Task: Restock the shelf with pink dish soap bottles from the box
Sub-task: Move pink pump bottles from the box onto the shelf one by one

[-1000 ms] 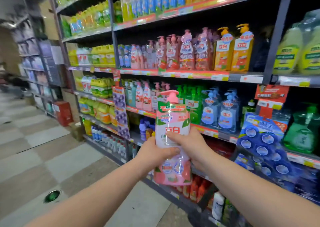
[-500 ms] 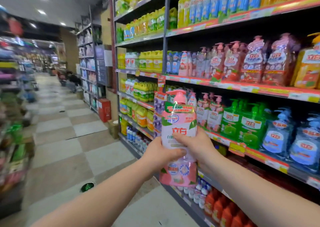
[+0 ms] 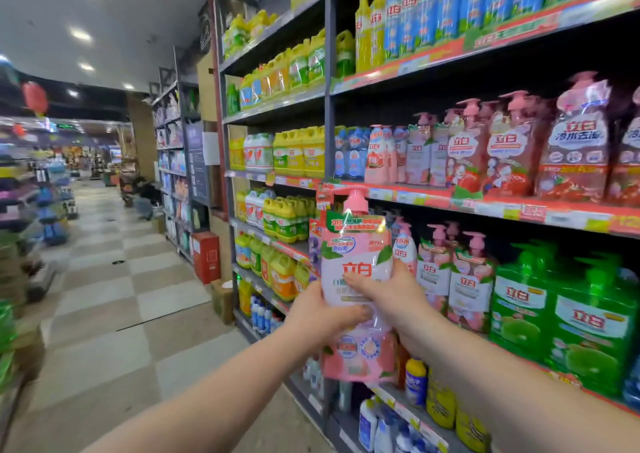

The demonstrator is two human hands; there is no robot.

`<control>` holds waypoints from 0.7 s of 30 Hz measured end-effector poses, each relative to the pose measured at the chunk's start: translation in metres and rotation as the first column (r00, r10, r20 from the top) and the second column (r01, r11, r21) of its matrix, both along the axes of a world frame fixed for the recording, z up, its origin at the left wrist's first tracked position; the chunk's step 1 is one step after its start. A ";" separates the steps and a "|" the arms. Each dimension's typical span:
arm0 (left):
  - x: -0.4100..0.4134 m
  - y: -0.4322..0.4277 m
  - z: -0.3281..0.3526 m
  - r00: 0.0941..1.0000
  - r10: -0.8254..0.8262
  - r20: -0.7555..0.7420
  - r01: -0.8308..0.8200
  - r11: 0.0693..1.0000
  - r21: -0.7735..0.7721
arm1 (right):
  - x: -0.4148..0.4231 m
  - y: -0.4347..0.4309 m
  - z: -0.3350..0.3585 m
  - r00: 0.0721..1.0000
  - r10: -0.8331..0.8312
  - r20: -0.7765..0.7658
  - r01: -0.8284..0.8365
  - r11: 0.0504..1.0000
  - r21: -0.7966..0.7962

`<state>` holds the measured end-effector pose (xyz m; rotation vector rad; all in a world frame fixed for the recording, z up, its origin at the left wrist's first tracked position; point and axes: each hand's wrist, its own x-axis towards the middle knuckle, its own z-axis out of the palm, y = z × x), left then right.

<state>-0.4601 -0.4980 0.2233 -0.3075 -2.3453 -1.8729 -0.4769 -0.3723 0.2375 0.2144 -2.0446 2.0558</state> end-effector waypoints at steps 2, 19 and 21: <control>-0.029 0.002 0.005 1.000 -0.012 -0.014 0.012 1.000 0.006 | -0.029 0.004 0.004 1.000 -0.006 -0.023 0.006 1.000 0.000; -0.262 0.011 0.034 0.922 -0.363 -0.136 0.367 0.930 0.002 | -0.223 0.013 0.033 0.950 -0.287 -0.124 0.296 0.953 0.061; -0.294 0.006 0.045 0.899 -0.401 -0.176 0.404 0.915 -0.025 | -0.249 0.008 0.042 0.936 -0.322 -0.146 0.330 0.943 0.040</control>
